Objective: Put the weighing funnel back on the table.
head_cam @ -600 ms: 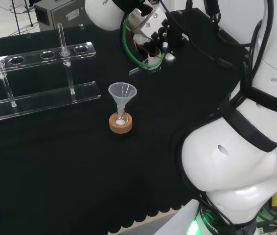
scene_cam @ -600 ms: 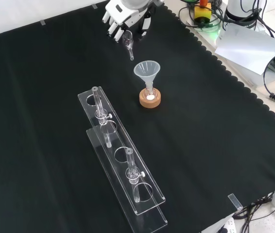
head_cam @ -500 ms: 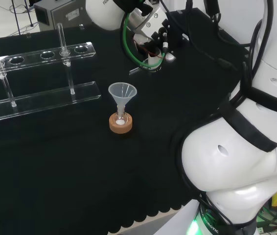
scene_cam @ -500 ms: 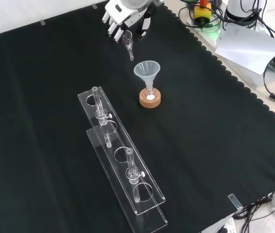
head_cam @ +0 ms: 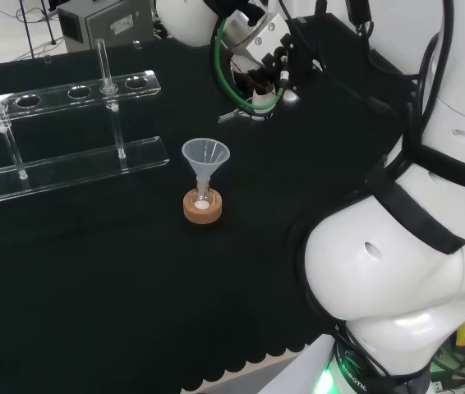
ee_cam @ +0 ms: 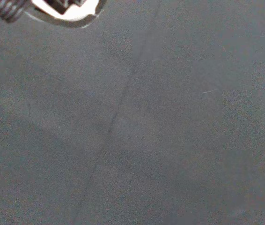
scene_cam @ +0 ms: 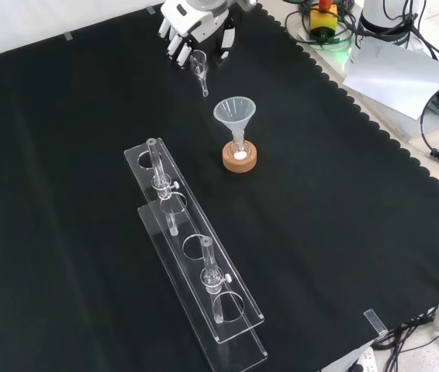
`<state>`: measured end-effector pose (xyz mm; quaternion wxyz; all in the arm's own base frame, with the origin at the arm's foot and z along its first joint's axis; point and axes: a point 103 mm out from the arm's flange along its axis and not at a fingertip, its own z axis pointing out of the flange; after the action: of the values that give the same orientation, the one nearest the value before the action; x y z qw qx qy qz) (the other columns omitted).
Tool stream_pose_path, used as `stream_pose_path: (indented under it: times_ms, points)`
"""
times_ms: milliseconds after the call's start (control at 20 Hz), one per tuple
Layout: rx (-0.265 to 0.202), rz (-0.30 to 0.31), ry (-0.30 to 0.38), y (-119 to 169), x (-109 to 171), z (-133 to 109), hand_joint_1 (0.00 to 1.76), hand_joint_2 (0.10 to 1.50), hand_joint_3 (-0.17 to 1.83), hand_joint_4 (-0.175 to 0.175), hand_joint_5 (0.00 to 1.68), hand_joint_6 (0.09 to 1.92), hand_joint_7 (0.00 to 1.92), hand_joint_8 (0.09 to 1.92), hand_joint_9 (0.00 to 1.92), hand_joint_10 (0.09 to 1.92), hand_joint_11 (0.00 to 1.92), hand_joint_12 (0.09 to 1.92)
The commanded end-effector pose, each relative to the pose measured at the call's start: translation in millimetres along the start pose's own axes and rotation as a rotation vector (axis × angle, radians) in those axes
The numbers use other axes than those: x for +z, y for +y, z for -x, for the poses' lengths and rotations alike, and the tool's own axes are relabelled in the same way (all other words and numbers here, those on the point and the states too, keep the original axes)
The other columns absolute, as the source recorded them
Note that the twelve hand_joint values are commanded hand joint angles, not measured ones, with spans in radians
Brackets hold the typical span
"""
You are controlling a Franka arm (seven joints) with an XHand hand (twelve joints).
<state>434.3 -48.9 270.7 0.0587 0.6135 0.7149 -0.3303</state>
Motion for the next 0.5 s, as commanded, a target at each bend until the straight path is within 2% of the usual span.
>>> stream_pose_path:
  times_ms: [50, 500]
  points:
    - [-0.010, 0.012, 0.078, 12.7, 14.8, 3.2, 1.05, 0.73, 0.74, 0.175, 1.04, 1.12, 0.73, 0.63, 1.15, 0.33, 0.85, 1.04]
    - [-0.024, 0.042, 0.178, 36.2, 40.6, 2.4, 1.05, 0.73, 0.74, 0.175, 1.04, 1.12, 0.74, 0.63, 1.15, 0.33, 0.85, 1.04]
